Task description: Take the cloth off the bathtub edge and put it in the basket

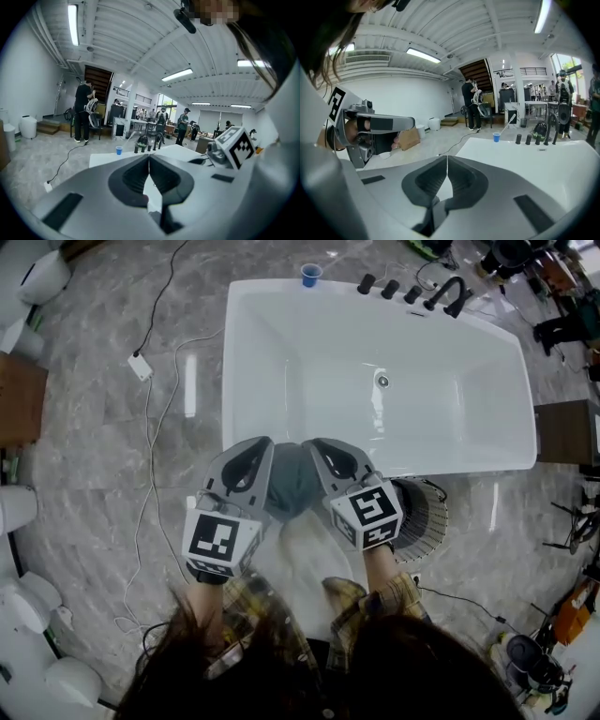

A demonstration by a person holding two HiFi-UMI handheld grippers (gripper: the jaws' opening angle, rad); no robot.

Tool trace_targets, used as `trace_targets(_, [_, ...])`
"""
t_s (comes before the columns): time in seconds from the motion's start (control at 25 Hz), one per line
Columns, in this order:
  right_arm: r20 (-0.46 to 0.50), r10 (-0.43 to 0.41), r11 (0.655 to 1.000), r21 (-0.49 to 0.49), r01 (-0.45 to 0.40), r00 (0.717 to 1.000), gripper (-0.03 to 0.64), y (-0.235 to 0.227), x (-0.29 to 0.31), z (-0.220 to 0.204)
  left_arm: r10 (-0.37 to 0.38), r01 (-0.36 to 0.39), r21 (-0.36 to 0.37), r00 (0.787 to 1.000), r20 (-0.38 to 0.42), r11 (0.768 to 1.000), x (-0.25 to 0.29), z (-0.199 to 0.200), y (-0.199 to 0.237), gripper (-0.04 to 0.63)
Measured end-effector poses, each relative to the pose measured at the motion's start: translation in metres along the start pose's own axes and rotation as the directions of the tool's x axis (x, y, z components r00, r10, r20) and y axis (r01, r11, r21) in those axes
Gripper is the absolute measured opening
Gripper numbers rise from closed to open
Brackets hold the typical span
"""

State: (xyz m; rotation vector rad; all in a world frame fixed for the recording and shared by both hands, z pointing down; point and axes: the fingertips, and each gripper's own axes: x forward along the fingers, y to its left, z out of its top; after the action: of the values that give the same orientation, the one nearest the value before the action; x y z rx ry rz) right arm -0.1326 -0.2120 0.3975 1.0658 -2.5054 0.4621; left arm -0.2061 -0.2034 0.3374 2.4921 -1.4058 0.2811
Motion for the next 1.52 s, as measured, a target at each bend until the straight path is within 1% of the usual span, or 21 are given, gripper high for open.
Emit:
trace_targets(0.16, [-0.034, 0.015, 1.000, 0.020, -0.014, 0.999, 0.017, 0.005, 0.015, -0.028, 0.004, -0.005, -0.017, 0.998, -0.064, 1.000, 0.005, -0.040, 0.005, 0.018])
trace_targets(0.28, [-0.063, 0.005, 0.999, 0.035, -0.003, 0.998, 0.017, 0.009, 0.023, -0.050, -0.001, 0.000, -0.015, 0.994, -0.110, 1.000, 0.003, -0.067, 0.008, 0.018])
trace_targets(0.4, [-0.080, -0.005, 0.998, 0.056, 0.009, 0.997, 0.017, 0.012, 0.032, -0.069, -0.003, -0.004, -0.041, 0.988, -0.154, 0.999, 0.001, -0.093, 0.015, 0.018])
trace_targets(0.52, [-0.100, -0.021, 0.998, 0.059, 0.027, 0.995, 0.017, 0.014, 0.039, -0.088, -0.006, -0.004, -0.059, 0.985, -0.171, 0.998, 0.005, -0.115, 0.019, 0.018])
trace_targets(0.64, [-0.133, -0.031, 0.997, 0.068, 0.040, 0.991, 0.018, 0.015, 0.047, -0.107, -0.012, -0.003, -0.073, 0.979, -0.206, 0.997, 0.012, -0.136, 0.019, 0.018])
trace_targets(0.84, [-0.194, -0.034, 0.996, 0.079, 0.050, 0.980, 0.017, 0.015, 0.057, -0.141, -0.020, -0.008, -0.102, 0.964, -0.266, 0.995, 0.021, -0.172, 0.019, 0.018])
trace_targets(1.04, [-0.237, -0.048, 0.989, 0.122, 0.079, 0.970, 0.017, 0.009, 0.062, -0.178, -0.022, -0.018, -0.122, 0.947, -0.320, 0.992, 0.023, -0.208, 0.018, 0.018])
trace_targets(1.16, [-0.254, -0.047, 0.987, 0.140, 0.084, 0.966, 0.017, 0.008, 0.063, -0.193, -0.024, -0.024, -0.133, 0.938, -0.345, 0.991, 0.025, -0.225, 0.016, 0.018])
trace_targets(1.28, [-0.271, -0.027, 0.987, 0.144, 0.068, 0.962, 0.018, 0.013, 0.064, -0.205, -0.024, -0.028, -0.134, 0.927, -0.374, 0.991, 0.024, -0.240, 0.013, 0.018])
trace_targets(1.52, [-0.308, 0.016, 0.989, 0.145, 0.031, 0.951, 0.026, 0.027, 0.069, -0.219, -0.042, -0.030, -0.155, 0.897, -0.440, 0.988, 0.020, -0.265, 0.015, 0.020])
